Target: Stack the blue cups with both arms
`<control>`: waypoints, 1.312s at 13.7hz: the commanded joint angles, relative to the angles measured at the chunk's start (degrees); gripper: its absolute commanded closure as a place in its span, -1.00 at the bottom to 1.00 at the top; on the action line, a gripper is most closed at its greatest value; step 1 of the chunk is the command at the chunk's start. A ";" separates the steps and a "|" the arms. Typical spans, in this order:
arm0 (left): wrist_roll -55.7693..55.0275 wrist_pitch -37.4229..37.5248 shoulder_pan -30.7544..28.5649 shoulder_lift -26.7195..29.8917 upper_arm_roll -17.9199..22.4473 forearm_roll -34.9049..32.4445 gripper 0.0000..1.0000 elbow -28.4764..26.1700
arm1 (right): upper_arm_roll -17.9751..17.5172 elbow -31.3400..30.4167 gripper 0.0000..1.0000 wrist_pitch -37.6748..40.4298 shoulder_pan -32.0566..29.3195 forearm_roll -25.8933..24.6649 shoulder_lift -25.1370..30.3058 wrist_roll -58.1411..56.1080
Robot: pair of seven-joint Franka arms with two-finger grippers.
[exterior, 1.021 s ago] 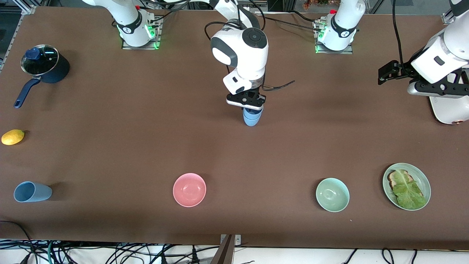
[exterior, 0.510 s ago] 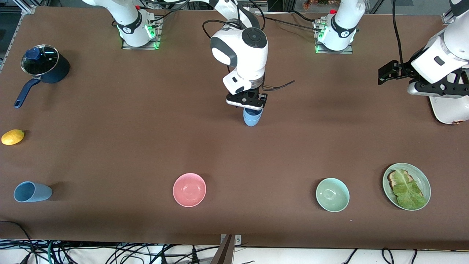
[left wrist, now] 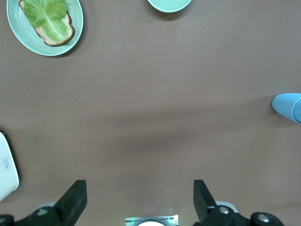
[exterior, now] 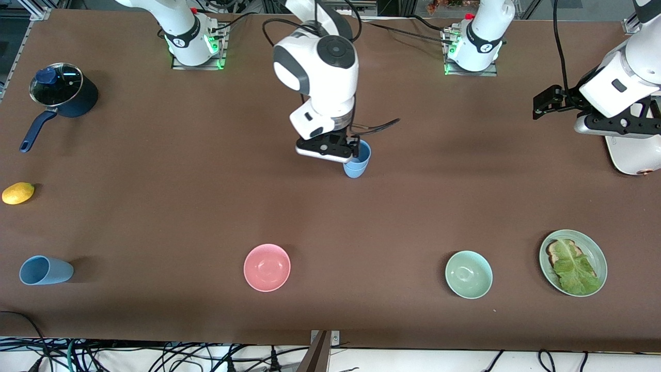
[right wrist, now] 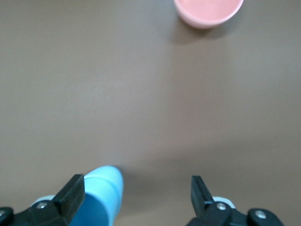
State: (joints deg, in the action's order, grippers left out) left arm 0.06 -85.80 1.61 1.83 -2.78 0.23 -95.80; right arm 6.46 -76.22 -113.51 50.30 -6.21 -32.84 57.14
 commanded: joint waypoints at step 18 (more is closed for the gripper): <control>0.82 0.81 -0.20 -0.16 0.14 0.56 -1.00 0.79 | 13.38 0.01 -1.00 20.51 -13.12 6.56 17.01 -36.39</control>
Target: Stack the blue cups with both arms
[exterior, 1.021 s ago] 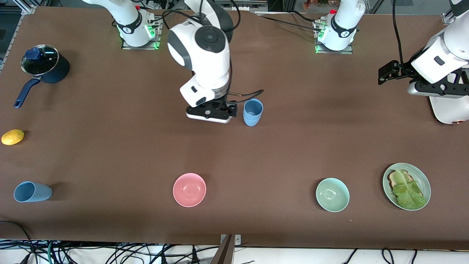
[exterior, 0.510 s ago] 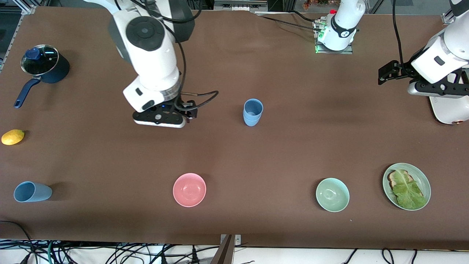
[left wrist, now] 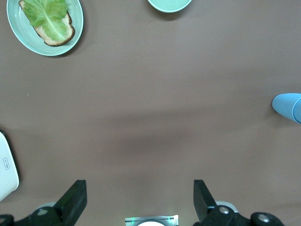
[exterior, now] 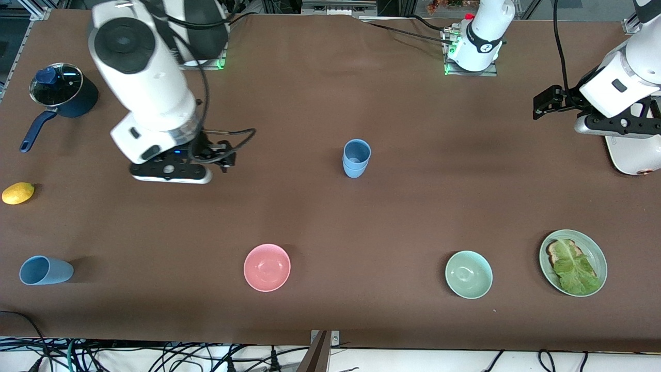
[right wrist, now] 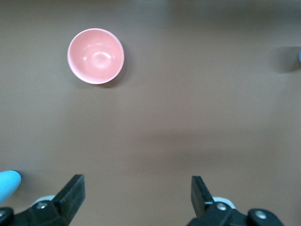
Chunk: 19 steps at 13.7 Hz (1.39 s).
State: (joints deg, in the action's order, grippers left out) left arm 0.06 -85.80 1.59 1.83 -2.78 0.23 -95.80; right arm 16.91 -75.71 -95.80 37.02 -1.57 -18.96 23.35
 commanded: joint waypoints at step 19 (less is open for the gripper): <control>0.82 0.81 -0.19 -0.16 0.14 0.56 -1.00 0.88 | -3.29 -0.14 -1.00 13.00 -27.44 6.23 13.86 -23.79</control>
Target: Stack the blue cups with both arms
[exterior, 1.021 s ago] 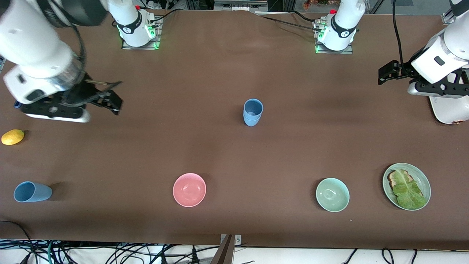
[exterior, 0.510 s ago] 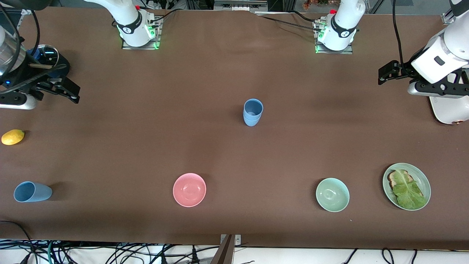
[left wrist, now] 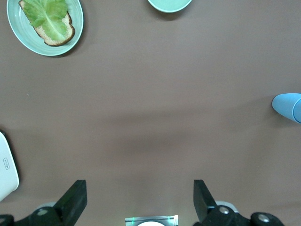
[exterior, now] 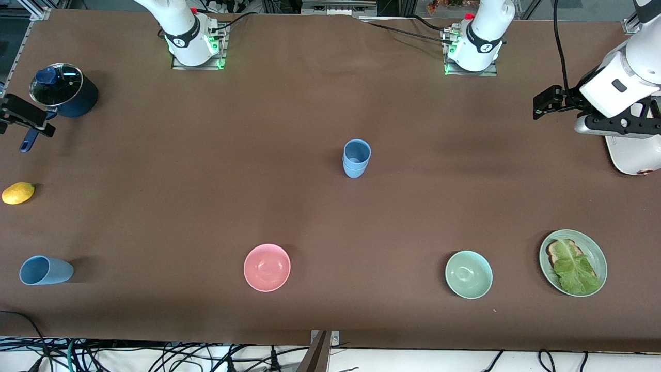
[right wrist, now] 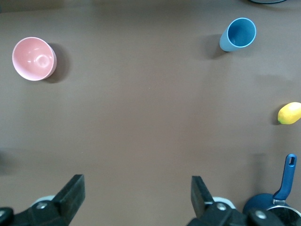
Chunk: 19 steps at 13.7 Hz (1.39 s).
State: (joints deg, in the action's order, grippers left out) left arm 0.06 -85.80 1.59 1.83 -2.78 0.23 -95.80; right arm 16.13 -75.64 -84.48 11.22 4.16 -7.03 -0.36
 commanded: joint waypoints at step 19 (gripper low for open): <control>0.82 0.90 -0.27 -0.16 0.14 0.56 -1.00 0.79 | -2.68 -2.67 -1.00 5.38 -3.66 -2.04 4.84 -3.77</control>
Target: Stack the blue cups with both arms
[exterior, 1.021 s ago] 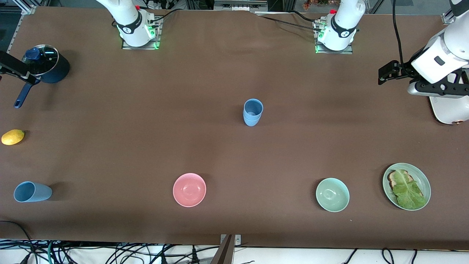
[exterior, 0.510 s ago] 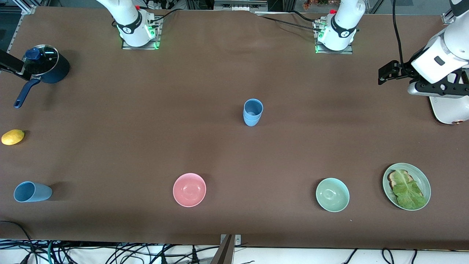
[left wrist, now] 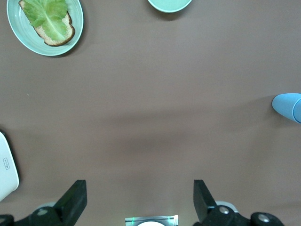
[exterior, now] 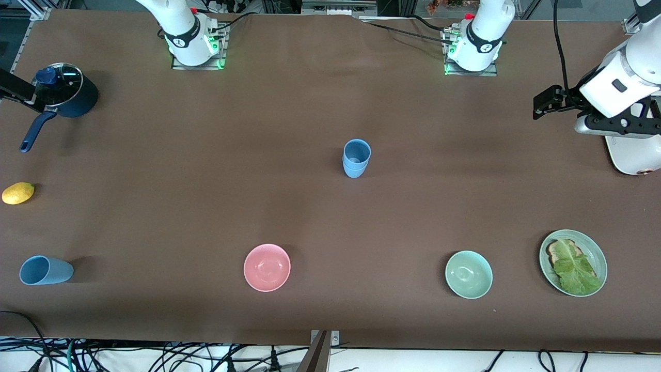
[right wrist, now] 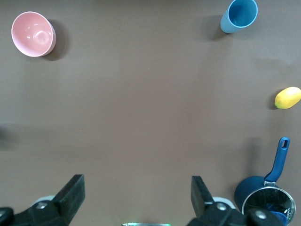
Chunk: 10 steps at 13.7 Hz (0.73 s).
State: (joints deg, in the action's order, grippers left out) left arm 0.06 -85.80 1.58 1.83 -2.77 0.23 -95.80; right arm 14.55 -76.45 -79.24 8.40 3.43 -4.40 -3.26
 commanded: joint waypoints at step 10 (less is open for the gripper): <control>0.73 1.16 -3.08 -0.25 -0.39 0.30 -1.00 0.61 | -1.98 -1.51 -1.00 -5.57 -0.75 -1.23 -2.19 -0.69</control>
State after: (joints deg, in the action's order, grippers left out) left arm 0.06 -85.43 -1.16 1.75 -2.69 0.23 -95.80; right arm 13.73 -77.69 -84.23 8.40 2.96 -6.79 -3.27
